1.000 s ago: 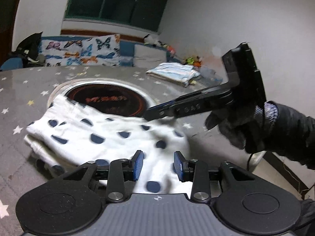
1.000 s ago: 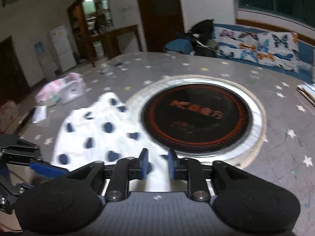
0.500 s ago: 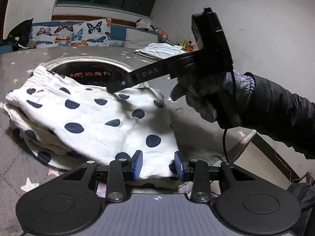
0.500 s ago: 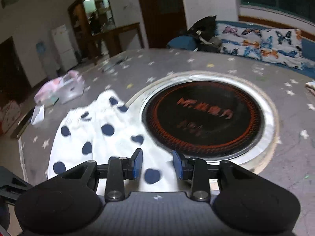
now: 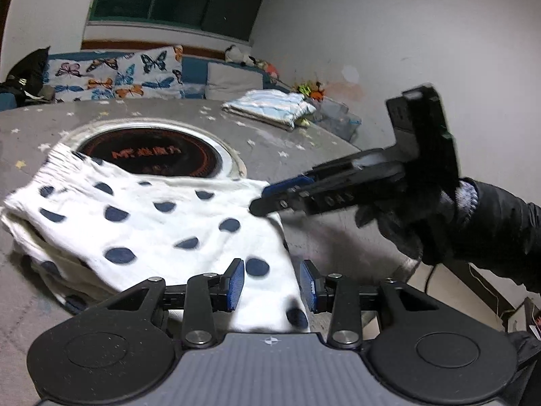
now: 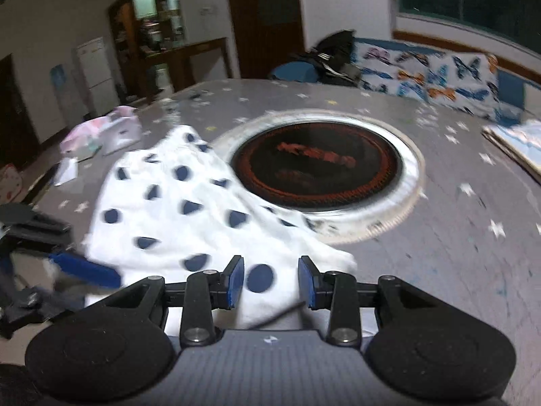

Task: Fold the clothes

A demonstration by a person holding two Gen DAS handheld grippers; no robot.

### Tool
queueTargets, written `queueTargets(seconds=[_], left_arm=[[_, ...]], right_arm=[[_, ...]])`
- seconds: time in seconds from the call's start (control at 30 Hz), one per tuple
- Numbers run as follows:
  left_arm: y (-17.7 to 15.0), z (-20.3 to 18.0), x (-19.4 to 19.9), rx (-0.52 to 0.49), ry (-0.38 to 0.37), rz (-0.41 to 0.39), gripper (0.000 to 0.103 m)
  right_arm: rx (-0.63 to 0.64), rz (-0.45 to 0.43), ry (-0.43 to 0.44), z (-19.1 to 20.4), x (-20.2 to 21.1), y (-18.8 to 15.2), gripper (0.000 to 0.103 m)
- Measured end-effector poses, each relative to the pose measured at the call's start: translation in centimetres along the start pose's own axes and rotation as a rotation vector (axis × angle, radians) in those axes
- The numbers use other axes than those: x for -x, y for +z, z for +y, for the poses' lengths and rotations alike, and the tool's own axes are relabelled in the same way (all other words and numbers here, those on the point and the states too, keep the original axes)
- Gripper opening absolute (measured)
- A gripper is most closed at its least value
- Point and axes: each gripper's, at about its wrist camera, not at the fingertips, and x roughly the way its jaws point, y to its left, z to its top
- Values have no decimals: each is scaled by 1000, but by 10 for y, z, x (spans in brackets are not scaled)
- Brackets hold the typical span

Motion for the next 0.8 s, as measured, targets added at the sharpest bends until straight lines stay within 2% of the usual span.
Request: queueTargets(seconds=[0.1, 0.27, 0.3, 0.47, 0.57, 0.63, 0.8], left_arm=[[-6, 1, -8, 13, -1, 34, 40], [-10, -3, -4, 9, -16, 41, 43], [-10, -5, -3, 5, -18, 41, 43], [-6, -5, 13, 9, 16, 3, 47], [0, 2, 27, 15, 68, -41, 51], [6, 11, 34, 33, 121, -73, 52], [22, 44, 46, 126, 301, -159, 58]], right_arm=[[-46, -17, -17, -10, 0, -1, 34], [-41, -66, -13, -6, 8, 4, 38], [-39, -66, -11, -4, 7, 5, 42], [-20, -33, -15, 1, -5, 0, 45], [-17, -48, -10, 4, 1, 1, 52], [-14, -54, -12, 6, 6, 2, 52], [-20, -36, -21, 9, 8, -2, 53]])
